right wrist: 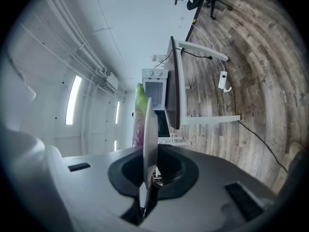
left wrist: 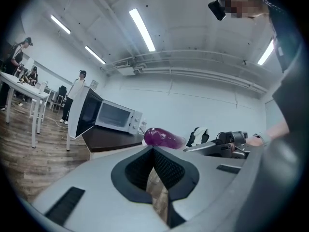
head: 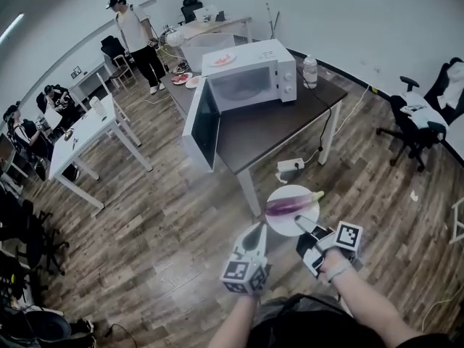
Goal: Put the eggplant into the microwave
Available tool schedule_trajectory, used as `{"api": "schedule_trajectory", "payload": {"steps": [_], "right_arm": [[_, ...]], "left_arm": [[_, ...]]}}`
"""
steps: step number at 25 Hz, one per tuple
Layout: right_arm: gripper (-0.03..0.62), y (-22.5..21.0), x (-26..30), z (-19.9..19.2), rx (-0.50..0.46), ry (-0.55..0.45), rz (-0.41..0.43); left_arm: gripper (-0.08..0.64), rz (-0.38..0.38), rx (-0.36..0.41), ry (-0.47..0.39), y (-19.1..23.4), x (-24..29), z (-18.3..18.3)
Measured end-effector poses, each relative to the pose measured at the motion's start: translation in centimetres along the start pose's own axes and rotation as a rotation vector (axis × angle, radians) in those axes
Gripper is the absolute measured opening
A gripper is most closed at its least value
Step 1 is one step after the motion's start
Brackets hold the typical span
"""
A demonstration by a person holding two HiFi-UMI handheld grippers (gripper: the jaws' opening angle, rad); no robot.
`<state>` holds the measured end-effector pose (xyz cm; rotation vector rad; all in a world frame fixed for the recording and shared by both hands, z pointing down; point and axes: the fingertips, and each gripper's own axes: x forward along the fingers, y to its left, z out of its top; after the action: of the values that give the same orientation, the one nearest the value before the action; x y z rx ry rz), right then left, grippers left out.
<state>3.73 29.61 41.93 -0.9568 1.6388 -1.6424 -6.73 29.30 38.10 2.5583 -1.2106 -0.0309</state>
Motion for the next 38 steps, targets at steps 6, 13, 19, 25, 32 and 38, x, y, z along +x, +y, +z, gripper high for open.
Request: {"api": "schedule_trajectory", "payload": {"steps": [6,13,19,25,32,38], "right_arm": [[0.017,0.5,3.5,1.9,0.006,-0.005,-0.003],[0.017,1.0,7.5,4.7,-0.002,0.03,-0.007],[0.017,1.1,10.8,7.1,0.0,0.083,-0.004],[0.017,0.7,14.4,10.0,0.012,0.136,0.003],[0.017,-0.2,18.5,13.7,0.0,0.198,-0.013],[0.017,-0.6,21.0,17.4,-0.001,0.219,-0.02]], "left_arm": [[0.0,0.002,0.001,0.004,2.8,3.0,1.1],[0.0,0.023,-0.021,-0.013,5.1,6.9,2.5],[0.0,0.084,0.009,-0.022,7.3,9.9,3.2],[0.0,0.14,0.005,-0.027,9.4,13.4,3.8],[0.0,0.19,-0.022,-0.021,12.1,17.4,4.3],[0.0,0.224,-0.038,-0.02,13.7,20.9,4.5]]}}
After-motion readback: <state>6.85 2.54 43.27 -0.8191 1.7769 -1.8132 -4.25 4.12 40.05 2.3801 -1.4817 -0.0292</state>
